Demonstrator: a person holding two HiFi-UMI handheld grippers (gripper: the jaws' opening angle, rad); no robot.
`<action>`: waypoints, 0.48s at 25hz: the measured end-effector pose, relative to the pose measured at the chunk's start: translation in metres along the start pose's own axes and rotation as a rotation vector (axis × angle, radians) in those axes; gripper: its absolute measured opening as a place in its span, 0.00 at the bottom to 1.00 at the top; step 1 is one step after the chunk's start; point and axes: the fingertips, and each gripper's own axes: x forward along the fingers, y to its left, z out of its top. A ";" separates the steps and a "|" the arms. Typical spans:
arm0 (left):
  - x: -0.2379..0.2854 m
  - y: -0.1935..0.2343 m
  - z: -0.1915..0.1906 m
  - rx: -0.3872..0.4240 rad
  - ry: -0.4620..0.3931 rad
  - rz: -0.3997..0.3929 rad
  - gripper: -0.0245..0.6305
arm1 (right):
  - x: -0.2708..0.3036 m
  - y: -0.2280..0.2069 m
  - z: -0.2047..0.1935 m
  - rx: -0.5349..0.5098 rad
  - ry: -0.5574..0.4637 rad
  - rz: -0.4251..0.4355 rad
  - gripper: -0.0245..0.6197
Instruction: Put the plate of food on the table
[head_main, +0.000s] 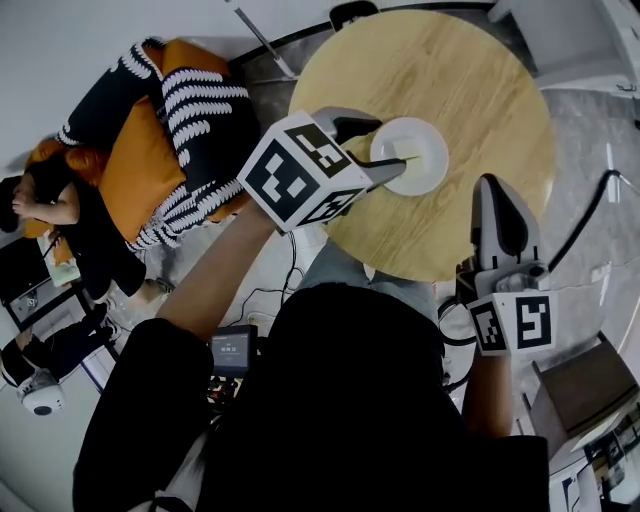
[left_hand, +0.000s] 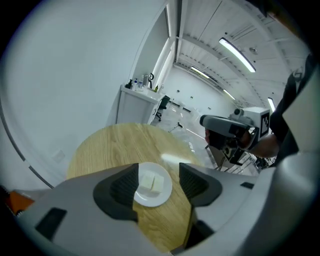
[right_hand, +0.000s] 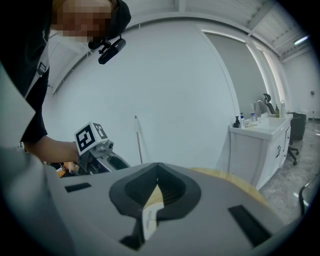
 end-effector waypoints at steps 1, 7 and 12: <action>-0.004 -0.003 0.009 0.003 -0.023 0.003 0.44 | -0.002 0.000 0.003 -0.002 -0.007 -0.003 0.05; -0.033 -0.022 0.051 0.020 -0.172 0.054 0.44 | -0.014 0.008 0.018 -0.007 -0.045 -0.004 0.05; -0.057 -0.038 0.073 0.058 -0.262 0.094 0.44 | -0.019 0.016 0.033 -0.012 -0.081 -0.002 0.05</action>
